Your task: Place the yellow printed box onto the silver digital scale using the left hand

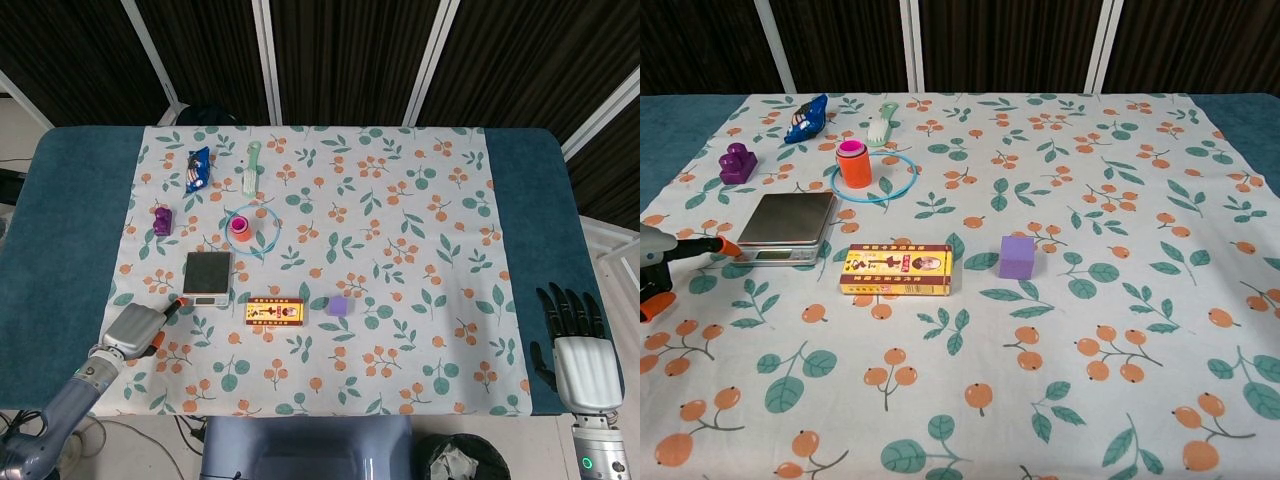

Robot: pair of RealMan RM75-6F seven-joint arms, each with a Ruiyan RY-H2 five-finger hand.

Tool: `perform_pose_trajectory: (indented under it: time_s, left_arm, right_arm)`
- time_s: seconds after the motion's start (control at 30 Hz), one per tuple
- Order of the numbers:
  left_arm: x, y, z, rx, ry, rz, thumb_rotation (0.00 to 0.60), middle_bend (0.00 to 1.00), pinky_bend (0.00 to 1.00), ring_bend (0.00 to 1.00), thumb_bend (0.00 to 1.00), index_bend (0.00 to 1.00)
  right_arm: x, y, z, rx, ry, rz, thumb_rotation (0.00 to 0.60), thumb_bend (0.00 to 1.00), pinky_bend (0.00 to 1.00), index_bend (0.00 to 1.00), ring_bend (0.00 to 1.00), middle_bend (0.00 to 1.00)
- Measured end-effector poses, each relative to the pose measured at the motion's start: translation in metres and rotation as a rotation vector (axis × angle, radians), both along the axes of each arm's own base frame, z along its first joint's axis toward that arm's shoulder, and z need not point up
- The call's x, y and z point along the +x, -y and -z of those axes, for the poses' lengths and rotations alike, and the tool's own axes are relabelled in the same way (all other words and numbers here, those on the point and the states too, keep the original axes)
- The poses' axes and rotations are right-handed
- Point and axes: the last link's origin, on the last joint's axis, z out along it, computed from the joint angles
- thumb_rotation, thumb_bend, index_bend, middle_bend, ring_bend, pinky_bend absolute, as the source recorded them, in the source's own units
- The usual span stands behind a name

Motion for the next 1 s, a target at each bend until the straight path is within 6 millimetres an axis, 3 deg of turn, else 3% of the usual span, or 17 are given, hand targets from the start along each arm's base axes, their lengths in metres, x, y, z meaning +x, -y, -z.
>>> perform_pose_trajectory:
  time_s: [0.17,0.47,0.57,0.7,0.87,1.0]
  left_arm:
    - [0.000,0.000,0.001,-0.002,-0.004,0.001,0.600,0.81,0.64,0.69,0.58,0.09]
    - [0.000,0.000,0.002,-0.010,-0.023,0.010,0.600,0.81,0.64,0.69,0.58,0.20]
    - [0.000,-0.001,0.002,-0.007,-0.026,0.008,0.600,0.81,0.64,0.69,0.58,0.20]
    - [0.001,-0.001,0.001,0.000,-0.026,0.011,0.600,0.81,0.64,0.69,0.58,0.13]
    - [0.010,-0.002,-0.004,0.029,0.000,0.032,0.600,0.76,0.64,0.68,0.50,0.07]
    - [0.024,-0.004,-0.016,0.097,0.058,0.052,0.600,0.64,0.63,0.62,0.37,0.05]
  right_arm:
    - [0.000,0.000,0.000,-0.001,0.000,0.001,0.600,0.51,0.01,0.03,0.06,0.07]
    - [0.000,0.000,-0.001,-0.002,0.001,0.000,0.600,0.51,0.01,0.03,0.06,0.07]
    - [0.000,0.000,-0.001,-0.003,0.002,0.001,0.600,0.51,0.01,0.03,0.06,0.07]
    - [0.000,0.000,-0.001,-0.005,0.003,0.000,0.600,0.51,0.01,0.03,0.06,0.07]
    - [0.000,0.000,-0.001,-0.004,0.002,0.001,0.600,0.51,0.01,0.03,0.06,0.07]
    - [0.000,0.000,-0.001,-0.003,0.001,0.000,0.600,0.51,0.01,0.03,0.06,0.07]
